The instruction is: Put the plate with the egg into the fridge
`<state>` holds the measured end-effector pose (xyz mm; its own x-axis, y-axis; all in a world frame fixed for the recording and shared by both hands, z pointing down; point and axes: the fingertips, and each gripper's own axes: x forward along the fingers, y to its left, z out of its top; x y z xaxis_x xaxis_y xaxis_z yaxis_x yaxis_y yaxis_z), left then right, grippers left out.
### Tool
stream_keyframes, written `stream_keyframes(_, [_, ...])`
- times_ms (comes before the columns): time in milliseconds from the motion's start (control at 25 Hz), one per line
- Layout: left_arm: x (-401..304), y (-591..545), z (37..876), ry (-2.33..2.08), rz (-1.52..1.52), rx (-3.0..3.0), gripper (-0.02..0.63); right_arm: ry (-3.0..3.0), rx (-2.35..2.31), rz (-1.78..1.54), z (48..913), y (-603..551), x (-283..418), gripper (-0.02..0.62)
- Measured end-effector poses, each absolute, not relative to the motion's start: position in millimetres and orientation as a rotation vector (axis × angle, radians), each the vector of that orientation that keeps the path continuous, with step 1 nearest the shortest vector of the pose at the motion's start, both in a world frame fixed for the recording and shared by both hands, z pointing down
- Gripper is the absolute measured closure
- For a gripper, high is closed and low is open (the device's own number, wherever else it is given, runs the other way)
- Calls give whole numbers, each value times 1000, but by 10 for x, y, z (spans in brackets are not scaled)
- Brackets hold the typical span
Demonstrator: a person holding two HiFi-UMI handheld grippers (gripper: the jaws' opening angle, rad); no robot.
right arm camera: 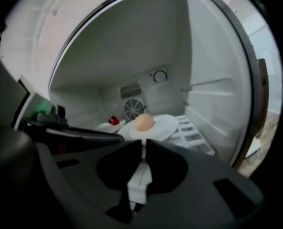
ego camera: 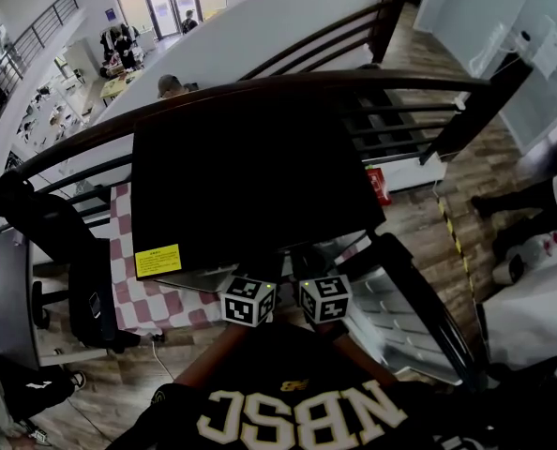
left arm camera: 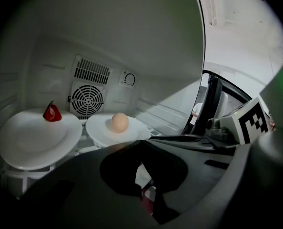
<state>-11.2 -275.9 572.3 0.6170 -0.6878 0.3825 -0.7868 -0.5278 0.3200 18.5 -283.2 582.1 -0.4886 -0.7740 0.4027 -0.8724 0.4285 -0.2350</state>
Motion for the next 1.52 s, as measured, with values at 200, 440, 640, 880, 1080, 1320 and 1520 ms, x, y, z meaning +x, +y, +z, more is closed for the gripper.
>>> stream_keyframes(200, [-80,-2736,5732,-1159,260,2357,585,-2454,1444,599,5828,-2855,169,551])
stream_keyframes(440, [-144,-2542,5710,-1197,201,2321,586,-2466,1452,600,5786,-2648,231,551])
stream_keyframes(640, [-200,-2211,5628,-1275,185,2328,585,-2483,1435,608,5734,-2286,316,551])
stream_keyframes(880, [-363,-1666,5531,-1406,108,2271,585,-2544,1386,580,5621,-1831,361,552])
stream_keyframes(1080, [-555,-1237,5324,-1528,20,2218,584,-2630,1298,606,5480,-1418,231,551])
stream_keyframes(1320, [-741,-910,5036,-1611,-30,2240,584,-2692,1237,553,5286,-1096,59,551])
stream_keyframes(1520, [-948,-765,4924,-1610,-66,2249,585,-2699,1282,493,5102,-957,-61,552])
